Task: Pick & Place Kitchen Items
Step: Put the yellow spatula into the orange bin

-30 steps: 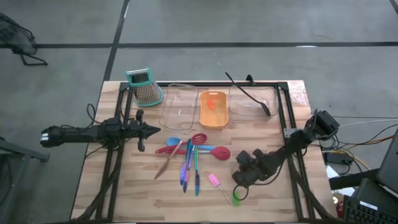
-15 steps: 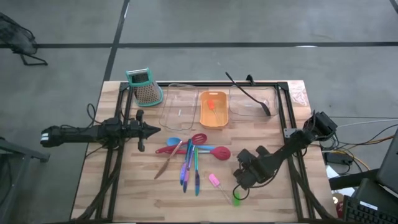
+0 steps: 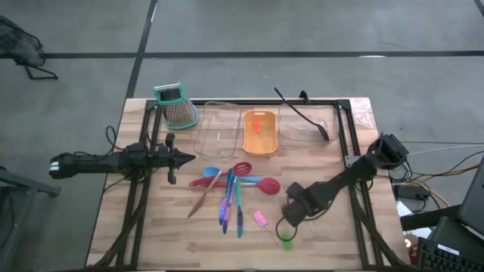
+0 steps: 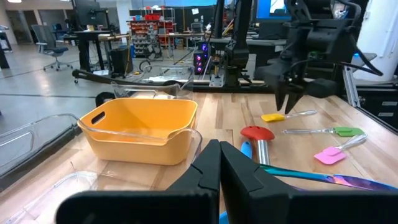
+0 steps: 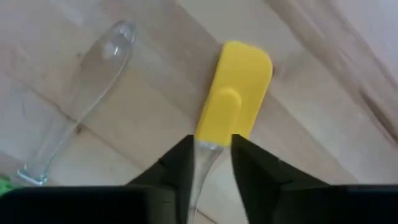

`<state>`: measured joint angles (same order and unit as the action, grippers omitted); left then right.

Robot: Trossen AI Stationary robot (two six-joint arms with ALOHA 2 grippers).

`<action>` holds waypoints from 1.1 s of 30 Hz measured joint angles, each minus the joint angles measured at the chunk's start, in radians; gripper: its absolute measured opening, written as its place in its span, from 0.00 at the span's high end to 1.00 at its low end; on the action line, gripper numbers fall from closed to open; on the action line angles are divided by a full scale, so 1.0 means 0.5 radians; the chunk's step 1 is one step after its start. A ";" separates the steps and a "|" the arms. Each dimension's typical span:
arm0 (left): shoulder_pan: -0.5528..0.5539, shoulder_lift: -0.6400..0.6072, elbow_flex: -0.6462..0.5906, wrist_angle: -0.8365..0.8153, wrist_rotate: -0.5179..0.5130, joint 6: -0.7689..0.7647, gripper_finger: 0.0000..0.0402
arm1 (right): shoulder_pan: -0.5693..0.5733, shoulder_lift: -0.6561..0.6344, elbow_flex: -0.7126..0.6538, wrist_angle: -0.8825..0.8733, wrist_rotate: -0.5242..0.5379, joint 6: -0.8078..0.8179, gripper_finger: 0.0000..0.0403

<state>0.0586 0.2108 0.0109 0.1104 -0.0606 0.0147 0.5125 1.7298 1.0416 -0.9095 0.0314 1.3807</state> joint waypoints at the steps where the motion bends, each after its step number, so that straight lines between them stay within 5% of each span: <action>1: 0.000 0.000 0.001 0.000 -0.001 0.000 0.99 | -0.019 0.000 0.000 -0.001 -0.002 -0.017 0.68; 6: -0.001 0.000 0.000 0.000 0.000 0.000 0.99 | -0.016 -0.001 -0.017 0.016 0.253 0.031 0.50; 16: 0.000 0.000 0.000 0.000 -0.001 0.000 0.99 | 0.503 0.045 -0.123 0.158 1.373 0.522 0.33; 25: -0.001 0.003 0.001 -0.010 0.000 0.000 0.99 | 0.739 0.272 -0.215 0.183 1.499 0.797 0.27; 33: 0.000 0.003 0.000 -0.014 0.000 0.000 0.99 | 0.812 0.551 -0.205 0.158 1.701 0.986 0.32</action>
<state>0.0586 0.2123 0.0109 0.1035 -0.0605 0.0148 0.9187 2.0051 0.9391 -0.8308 0.8820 1.8736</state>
